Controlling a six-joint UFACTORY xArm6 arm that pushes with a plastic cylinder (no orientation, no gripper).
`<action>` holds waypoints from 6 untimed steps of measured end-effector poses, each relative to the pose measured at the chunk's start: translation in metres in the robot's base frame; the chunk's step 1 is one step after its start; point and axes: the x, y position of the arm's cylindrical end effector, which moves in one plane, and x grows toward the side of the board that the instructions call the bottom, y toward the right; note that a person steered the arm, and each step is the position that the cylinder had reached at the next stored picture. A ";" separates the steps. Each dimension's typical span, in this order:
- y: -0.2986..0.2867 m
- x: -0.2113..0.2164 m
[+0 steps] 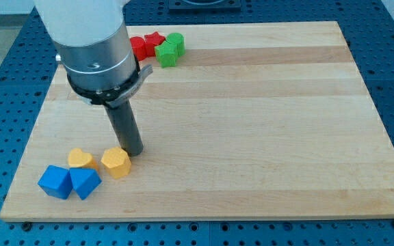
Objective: Push the yellow hexagon into the blue cube
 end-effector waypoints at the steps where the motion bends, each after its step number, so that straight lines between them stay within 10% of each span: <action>1: 0.014 0.007; 4: -0.037 0.025; 6: 0.045 -0.048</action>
